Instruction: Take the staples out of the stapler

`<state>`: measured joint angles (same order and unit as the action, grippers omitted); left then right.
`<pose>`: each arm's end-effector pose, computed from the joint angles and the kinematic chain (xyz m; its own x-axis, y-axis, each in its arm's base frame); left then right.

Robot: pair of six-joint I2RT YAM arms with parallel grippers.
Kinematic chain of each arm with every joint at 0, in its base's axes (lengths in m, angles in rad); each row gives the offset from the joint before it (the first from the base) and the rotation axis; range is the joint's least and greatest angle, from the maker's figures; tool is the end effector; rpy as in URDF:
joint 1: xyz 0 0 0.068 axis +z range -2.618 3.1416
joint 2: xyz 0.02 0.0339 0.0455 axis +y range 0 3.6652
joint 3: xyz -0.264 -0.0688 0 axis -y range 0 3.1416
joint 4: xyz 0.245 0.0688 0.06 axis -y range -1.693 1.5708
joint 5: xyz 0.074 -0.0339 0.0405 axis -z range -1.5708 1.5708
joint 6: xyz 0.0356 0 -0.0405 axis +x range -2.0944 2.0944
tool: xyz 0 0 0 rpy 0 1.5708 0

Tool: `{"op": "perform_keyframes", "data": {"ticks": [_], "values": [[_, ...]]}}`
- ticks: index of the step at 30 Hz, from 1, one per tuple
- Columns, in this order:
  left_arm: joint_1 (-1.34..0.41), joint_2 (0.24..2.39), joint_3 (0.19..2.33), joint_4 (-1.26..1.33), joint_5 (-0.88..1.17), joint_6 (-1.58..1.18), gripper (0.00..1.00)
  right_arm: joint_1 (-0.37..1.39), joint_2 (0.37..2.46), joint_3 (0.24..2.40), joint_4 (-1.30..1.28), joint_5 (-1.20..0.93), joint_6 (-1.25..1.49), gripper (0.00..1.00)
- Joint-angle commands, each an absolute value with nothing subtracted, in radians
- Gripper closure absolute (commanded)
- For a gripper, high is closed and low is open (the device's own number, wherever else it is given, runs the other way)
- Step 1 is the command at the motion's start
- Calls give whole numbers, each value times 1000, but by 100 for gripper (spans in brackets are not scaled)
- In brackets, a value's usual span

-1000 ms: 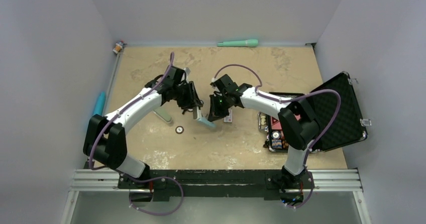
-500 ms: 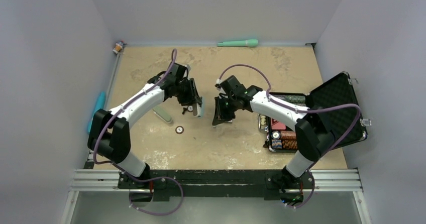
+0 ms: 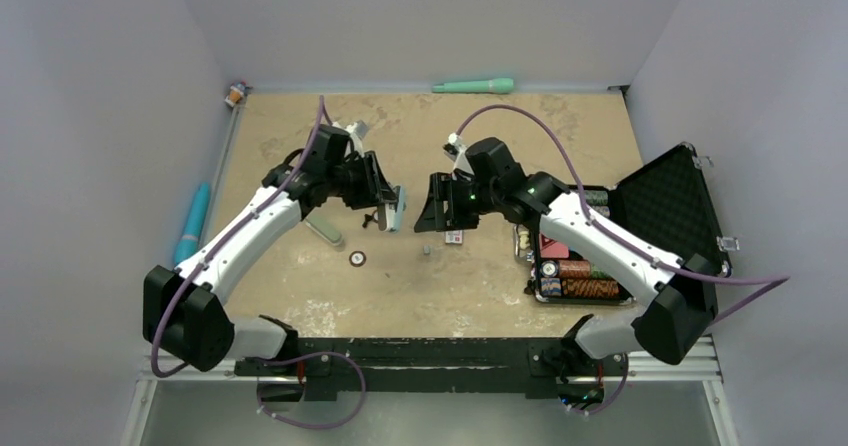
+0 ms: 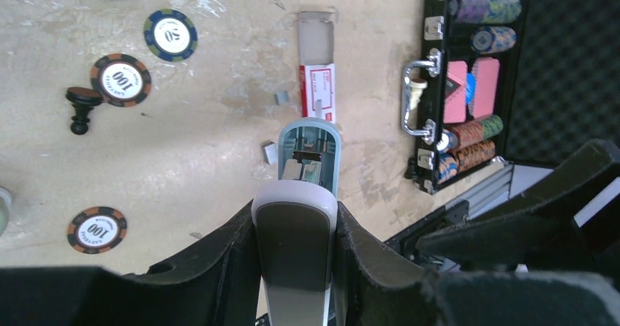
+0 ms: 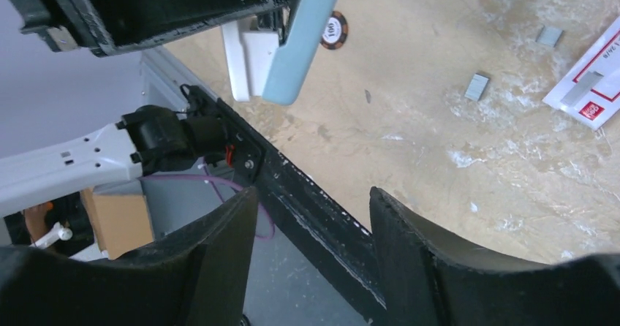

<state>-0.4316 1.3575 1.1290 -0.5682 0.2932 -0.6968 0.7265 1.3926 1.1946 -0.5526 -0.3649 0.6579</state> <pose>0.2608 -0.1315 0.2972 -0.8729 -0.2744 -0.4035 0.0310 0.7940 -0.6071 0.2185 0.2112 0.3108 -0.9021 -0.0375 -0.4298 -0.3336 0.6924 0.6397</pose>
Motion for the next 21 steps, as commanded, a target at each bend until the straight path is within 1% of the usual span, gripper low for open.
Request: {"op": "perform_keyframes", "data": {"ticks": [1,2,5,10,11,16,21], "values": [[-423,1258,1110,-493,398,-734,100,729,1335,1239,-495,-388,691,34],[-422,1238,1107,-480,413,-743,100,729,1322,1237,-479,-397,696,31],[-408,1187,1106,-434,479,-774,100,728,1276,1226,-417,-423,720,26],[-374,1119,1107,-350,581,-850,100,728,1223,1213,-332,-474,729,24],[-368,1106,1111,-337,596,-865,100,727,1209,1203,-297,-492,735,22],[-344,1061,1132,-273,665,-945,100,728,1130,1129,-35,-606,792,15],[-343,1019,1128,-151,694,-1064,100,728,1090,1134,53,-636,800,14]]}}
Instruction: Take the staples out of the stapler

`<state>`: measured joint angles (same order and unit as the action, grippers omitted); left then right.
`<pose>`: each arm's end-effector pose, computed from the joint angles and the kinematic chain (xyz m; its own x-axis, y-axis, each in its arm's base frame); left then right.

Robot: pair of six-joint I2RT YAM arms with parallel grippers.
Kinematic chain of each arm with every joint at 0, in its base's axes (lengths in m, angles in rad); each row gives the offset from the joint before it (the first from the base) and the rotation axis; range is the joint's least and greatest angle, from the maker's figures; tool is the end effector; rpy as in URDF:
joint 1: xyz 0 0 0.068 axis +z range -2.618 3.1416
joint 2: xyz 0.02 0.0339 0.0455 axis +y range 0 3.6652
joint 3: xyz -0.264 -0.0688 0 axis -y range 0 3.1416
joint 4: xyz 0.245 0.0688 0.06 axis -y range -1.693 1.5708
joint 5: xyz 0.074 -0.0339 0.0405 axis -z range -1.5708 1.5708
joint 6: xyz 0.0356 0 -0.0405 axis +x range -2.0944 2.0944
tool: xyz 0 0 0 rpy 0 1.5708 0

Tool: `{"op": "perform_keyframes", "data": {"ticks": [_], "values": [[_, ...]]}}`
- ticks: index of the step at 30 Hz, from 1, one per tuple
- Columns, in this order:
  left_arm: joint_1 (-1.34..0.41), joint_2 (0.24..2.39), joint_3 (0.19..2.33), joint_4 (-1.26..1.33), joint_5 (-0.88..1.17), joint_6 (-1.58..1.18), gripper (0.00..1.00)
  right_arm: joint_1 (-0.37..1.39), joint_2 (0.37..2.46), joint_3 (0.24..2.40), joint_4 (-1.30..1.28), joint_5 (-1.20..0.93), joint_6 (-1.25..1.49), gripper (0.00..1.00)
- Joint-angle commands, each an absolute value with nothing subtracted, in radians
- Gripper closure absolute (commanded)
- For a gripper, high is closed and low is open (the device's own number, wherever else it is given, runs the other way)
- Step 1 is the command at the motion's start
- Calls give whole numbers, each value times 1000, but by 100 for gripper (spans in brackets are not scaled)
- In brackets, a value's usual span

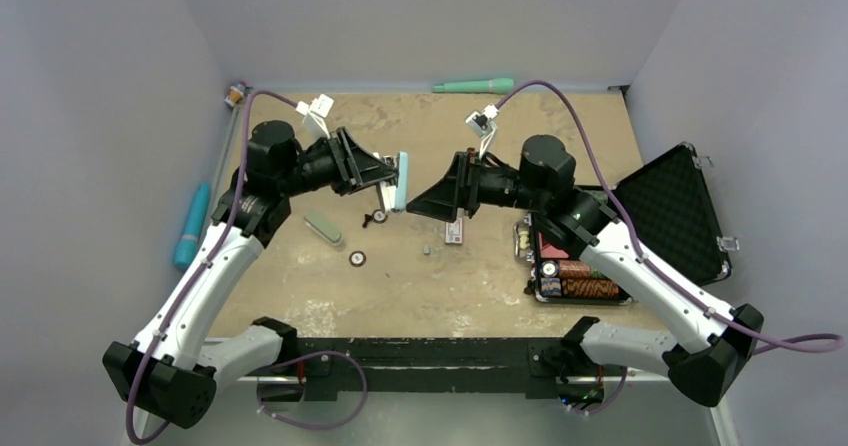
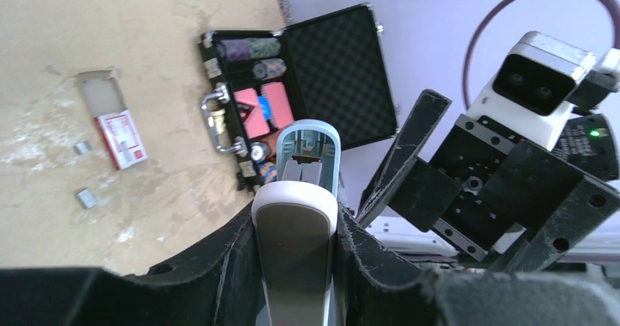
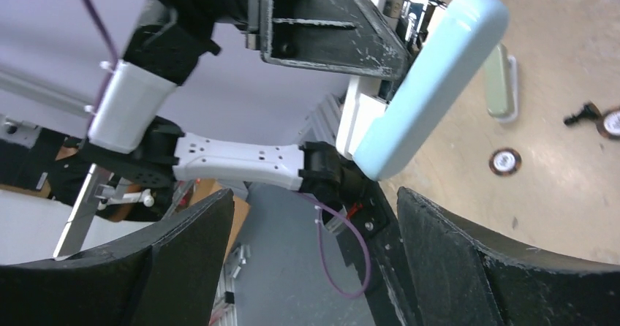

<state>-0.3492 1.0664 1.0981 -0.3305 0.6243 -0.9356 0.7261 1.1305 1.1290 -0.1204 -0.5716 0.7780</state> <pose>0.2125 -0.0995 0.3821 -0.8101 -0.4001 -0.4285 0.2535 0.4200 -0.8714 0.1784 0.1842 0.3993 -0.7385 0.1337 -0.6609 -0.6200 0.2507 0.7435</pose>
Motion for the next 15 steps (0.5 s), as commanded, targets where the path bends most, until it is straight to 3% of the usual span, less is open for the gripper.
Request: {"op": "perform_keyframes", "data": {"ticks": [1,8,15], "values": [[-342,1008,1118,-110,695,-1099,100,727,1077,1139,58,-621,795,14],[-342,965,1043,216,677,-1315,100,727,1019,1158,120,-574,806,14],[-344,963,1045,303,690,-1359,100,728,1042,1173,132,-555,825,18]]}}
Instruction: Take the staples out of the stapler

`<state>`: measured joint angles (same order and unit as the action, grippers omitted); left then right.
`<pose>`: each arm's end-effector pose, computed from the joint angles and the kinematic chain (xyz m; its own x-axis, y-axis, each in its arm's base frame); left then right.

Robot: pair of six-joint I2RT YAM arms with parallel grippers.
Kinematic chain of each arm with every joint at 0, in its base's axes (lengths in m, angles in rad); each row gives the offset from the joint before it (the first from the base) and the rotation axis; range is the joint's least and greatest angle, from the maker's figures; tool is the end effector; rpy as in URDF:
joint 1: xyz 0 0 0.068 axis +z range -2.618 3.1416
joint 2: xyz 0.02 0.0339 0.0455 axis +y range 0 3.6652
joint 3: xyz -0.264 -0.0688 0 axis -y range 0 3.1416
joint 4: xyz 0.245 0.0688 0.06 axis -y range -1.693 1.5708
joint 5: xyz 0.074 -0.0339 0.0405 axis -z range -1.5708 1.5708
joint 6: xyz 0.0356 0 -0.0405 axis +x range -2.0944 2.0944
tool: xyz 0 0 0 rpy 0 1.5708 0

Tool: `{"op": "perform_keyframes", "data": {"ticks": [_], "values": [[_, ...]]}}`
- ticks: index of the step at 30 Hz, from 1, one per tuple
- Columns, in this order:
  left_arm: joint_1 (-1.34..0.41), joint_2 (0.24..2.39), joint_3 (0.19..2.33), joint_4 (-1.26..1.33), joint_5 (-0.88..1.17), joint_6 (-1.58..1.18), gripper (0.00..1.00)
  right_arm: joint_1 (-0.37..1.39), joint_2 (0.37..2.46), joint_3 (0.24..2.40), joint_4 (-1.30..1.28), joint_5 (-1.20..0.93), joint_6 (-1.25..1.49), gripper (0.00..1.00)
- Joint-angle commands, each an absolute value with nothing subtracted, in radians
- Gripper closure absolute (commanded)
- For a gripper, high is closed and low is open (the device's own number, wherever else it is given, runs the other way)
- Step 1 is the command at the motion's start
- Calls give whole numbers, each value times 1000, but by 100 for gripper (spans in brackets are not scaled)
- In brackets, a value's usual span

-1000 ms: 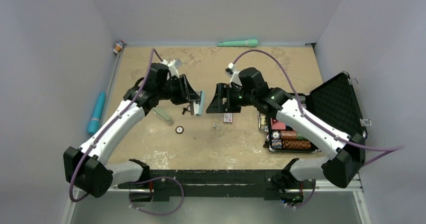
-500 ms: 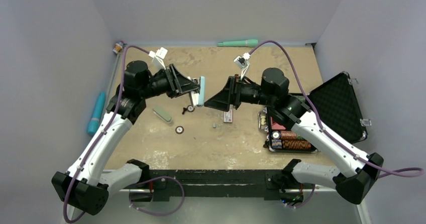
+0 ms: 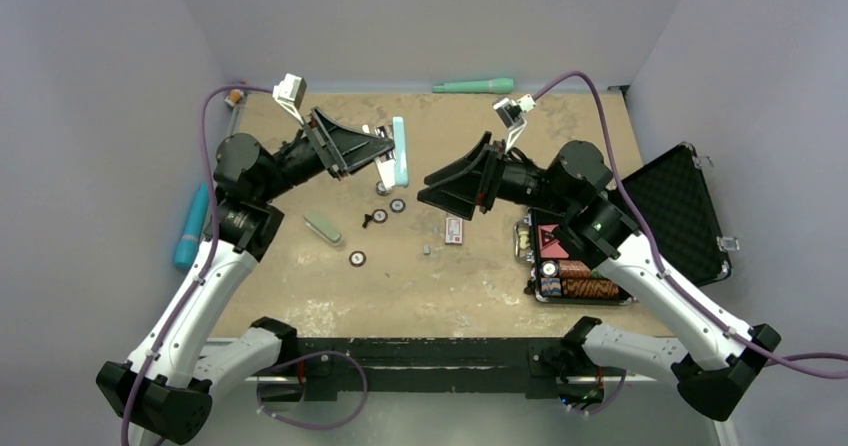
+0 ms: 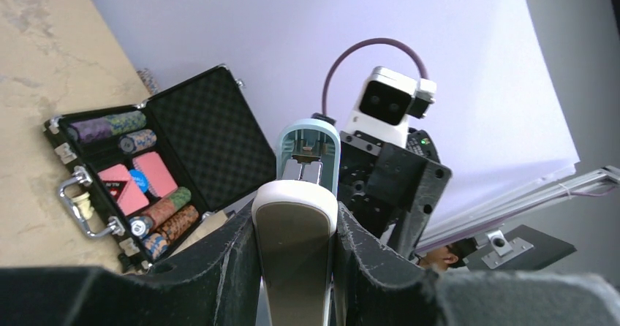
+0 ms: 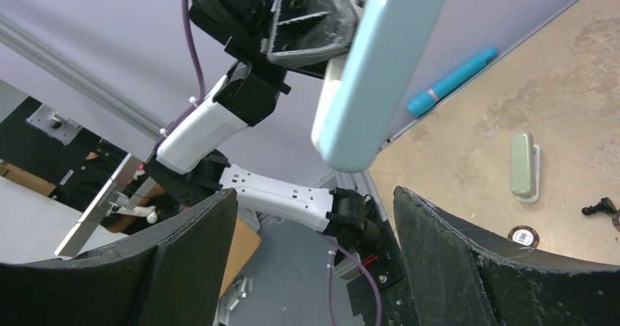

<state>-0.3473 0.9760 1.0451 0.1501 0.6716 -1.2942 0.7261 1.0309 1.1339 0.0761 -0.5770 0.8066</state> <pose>0.1916 -0.0929 0.4311 -0.7499 -0.5295 -0.3967 0.4254 0.0734 -0.9020 0.1546 0.1632 0.4433 -0.5993 0.2770 -0.7510 -0.7590 0.1016 0.6431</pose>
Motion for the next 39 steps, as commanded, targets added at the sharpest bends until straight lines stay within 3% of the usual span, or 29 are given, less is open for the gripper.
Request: {"op": "perform_keyframes", "data": {"ticks": [1,9,39], "values": [[-344,963,1044,312,690,-1362,100,728,1044,1173,143,-554,829,18],[-345,959,1032,354,665,-1375,100,727,1124,1232,185,-585,838,19],[-348,1028,1093,385,708,-1328,100,752,1312,1334,252,-657,891,42]]}}
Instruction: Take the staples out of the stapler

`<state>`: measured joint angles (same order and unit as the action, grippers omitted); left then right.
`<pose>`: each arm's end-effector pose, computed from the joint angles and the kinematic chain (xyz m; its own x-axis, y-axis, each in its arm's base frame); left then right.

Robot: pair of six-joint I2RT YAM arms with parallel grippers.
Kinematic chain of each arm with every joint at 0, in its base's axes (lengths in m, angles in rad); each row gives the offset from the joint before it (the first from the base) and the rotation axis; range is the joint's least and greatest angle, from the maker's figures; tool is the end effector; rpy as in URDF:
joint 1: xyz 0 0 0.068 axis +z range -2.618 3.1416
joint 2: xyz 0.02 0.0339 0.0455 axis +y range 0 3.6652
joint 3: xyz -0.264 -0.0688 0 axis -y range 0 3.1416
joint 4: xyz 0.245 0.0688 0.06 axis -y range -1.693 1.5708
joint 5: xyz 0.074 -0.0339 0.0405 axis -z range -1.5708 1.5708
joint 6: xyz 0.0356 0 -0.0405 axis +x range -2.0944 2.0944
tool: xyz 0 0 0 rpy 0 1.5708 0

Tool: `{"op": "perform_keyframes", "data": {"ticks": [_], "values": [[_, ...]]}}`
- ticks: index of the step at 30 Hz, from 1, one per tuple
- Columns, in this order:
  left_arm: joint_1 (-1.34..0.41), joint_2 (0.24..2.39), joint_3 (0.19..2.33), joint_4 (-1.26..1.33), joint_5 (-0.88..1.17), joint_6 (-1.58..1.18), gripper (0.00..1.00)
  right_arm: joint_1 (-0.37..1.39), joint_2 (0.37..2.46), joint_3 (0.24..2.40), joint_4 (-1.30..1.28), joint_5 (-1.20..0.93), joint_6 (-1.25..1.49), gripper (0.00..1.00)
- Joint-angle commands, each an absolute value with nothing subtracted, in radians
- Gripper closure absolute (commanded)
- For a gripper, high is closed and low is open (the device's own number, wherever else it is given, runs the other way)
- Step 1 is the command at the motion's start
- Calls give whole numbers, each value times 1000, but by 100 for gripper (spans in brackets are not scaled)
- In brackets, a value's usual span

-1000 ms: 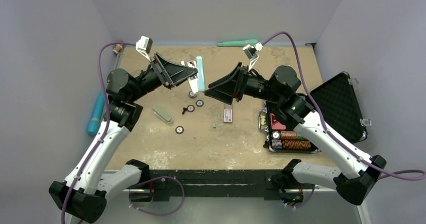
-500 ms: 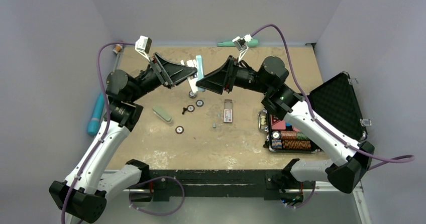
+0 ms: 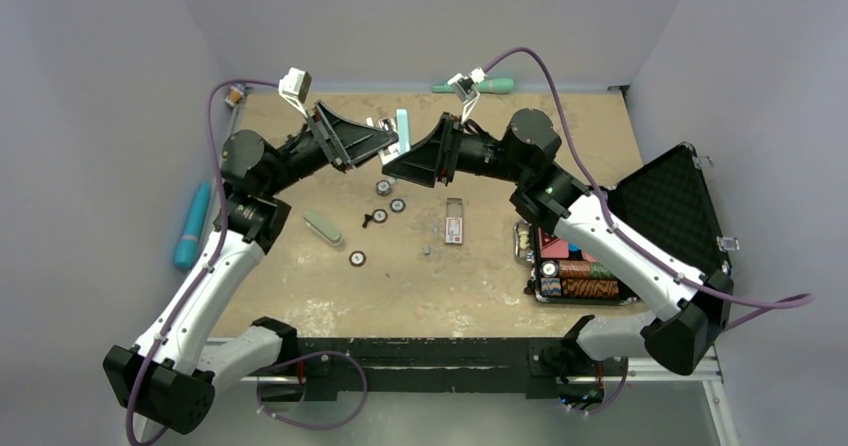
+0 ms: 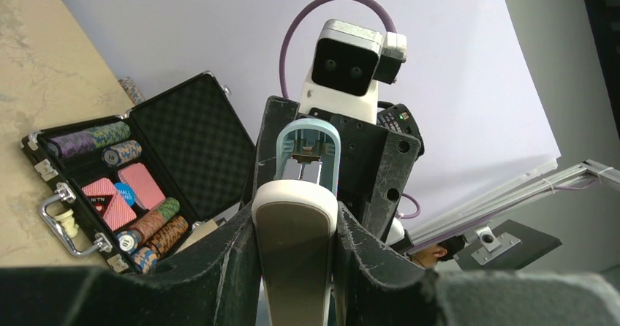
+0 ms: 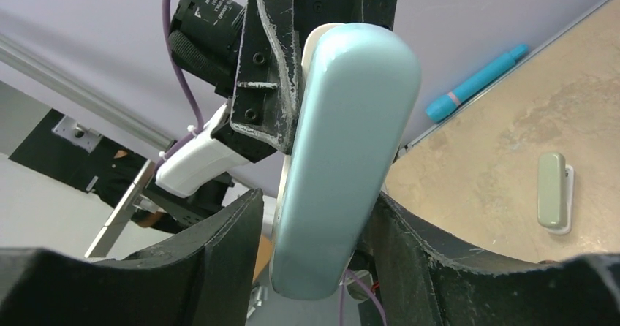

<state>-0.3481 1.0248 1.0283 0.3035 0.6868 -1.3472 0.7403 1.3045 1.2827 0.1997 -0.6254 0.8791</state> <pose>0.2033 -0.0978 0.4307 -0.7482 -0.5306 -0.3982 0.4615 0.0149 -0.8870 0.2060 0.2164 0.4410 -0.6654 0.2378 -0.7076 -0.7207 0.0420 0.6919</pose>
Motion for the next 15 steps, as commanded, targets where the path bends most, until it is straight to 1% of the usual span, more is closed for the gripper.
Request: {"op": "perform_keyframes", "data": {"ticks": [1,2,4,7,9,10,11,12,13,14,15], "values": [[-348,1030,1096,385,710,-1327,100,755,1314,1334,254,-656,892,44],[-348,1032,1099,385,712,-1325,100,756,1316,1333,255,-653,894,47],[-348,1032,1103,380,716,-1321,100,759,1319,1331,260,-650,898,60],[-348,1030,1103,374,719,-1315,100,760,1322,1330,264,-647,902,82],[-348,1027,1103,364,719,-1308,100,759,1324,1331,263,-644,903,100],[-348,1023,1105,348,719,-1297,99,759,1325,1331,261,-644,904,100],[-349,1020,1107,326,718,-1285,85,760,1326,1330,261,-644,903,100],[-347,1014,1110,299,714,-1269,67,760,1326,1333,259,-644,902,100],[-347,1008,1112,264,709,-1254,43,761,1325,1334,255,-643,900,100],[-346,1000,1115,225,701,-1235,16,759,1324,1337,248,-641,896,100],[-344,992,1120,172,692,-1219,2,760,1323,1339,241,-640,891,100]]}}
